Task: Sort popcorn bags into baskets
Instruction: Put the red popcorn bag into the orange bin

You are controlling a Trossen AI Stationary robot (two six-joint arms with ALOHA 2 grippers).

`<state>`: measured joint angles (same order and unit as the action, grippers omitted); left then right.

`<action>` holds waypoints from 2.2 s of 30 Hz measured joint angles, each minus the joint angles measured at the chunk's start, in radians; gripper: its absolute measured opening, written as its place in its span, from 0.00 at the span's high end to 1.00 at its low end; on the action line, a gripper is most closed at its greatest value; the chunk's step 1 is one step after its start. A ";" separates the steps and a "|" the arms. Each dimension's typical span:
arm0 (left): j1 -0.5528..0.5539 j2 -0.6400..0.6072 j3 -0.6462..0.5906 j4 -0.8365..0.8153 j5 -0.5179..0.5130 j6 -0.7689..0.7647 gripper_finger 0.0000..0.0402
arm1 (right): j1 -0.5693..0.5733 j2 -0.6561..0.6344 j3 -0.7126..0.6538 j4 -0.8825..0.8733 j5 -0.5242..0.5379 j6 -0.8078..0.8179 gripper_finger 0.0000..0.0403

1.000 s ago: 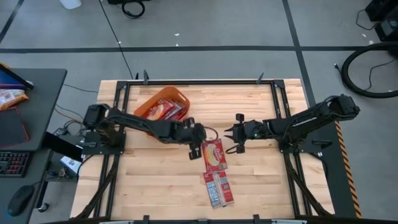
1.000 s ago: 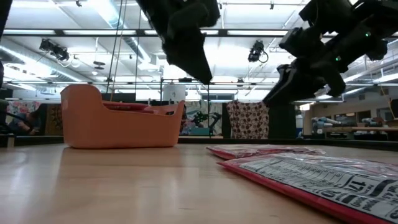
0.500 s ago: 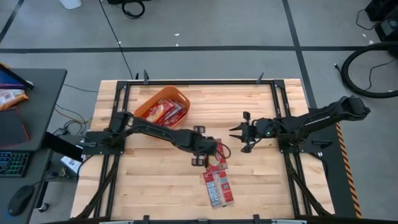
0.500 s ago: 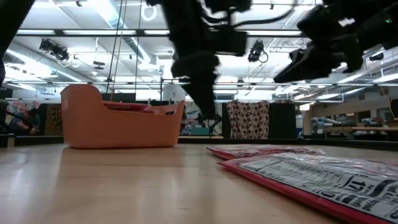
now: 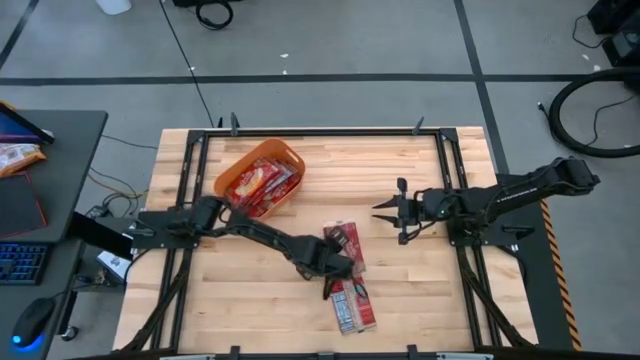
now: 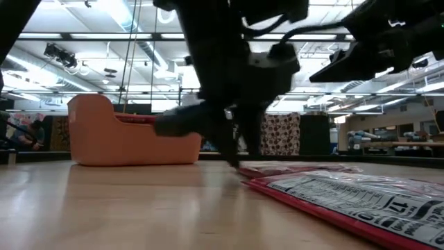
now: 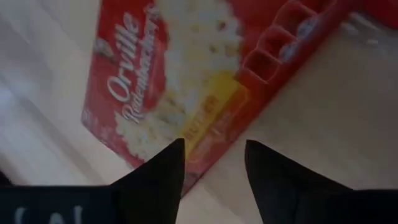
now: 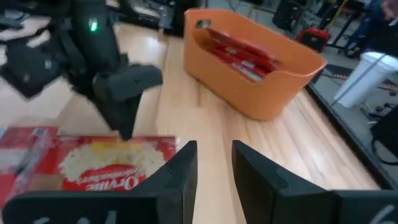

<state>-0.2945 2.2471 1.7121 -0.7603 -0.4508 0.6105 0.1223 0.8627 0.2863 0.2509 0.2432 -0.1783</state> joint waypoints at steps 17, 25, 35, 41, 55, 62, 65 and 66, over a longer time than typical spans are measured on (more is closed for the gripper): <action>0.011 0.024 0.001 -0.016 0.017 0.056 0.66 | 0.000 0.060 -0.001 0.070 -0.032 -0.001 0.74; 0.025 0.031 0.003 -0.013 0.043 0.027 0.89 | 0.000 0.067 0.000 0.091 -0.041 -0.009 0.74; 0.021 0.002 0.000 -0.064 0.066 -0.132 0.99 | 0.000 0.068 0.000 0.096 -0.054 -0.015 0.74; 0.037 -0.073 0.060 -0.198 0.062 -0.284 0.99 | 0.000 0.068 0.000 0.101 -0.054 -0.016 0.74; 0.056 -0.129 0.063 -0.218 0.079 -0.422 0.88 | 0.003 0.069 0.000 0.093 -0.064 0.019 0.74; 0.025 -0.068 -0.008 -0.152 0.020 -0.313 0.66 | 0.003 0.069 0.000 0.093 -0.067 0.022 0.74; 0.022 -0.045 -0.034 -0.137 -0.019 -0.280 0.59 | 0.003 0.072 0.000 0.094 -0.074 0.021 0.74; 0.022 -0.039 -0.040 -0.134 -0.036 -0.272 0.57 | 0.003 0.078 0.000 0.103 -0.074 0.021 0.74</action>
<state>-0.2729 2.2081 1.6718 -0.8945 -0.4867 0.3385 0.1249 0.9407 0.2863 0.3538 0.1696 -0.1574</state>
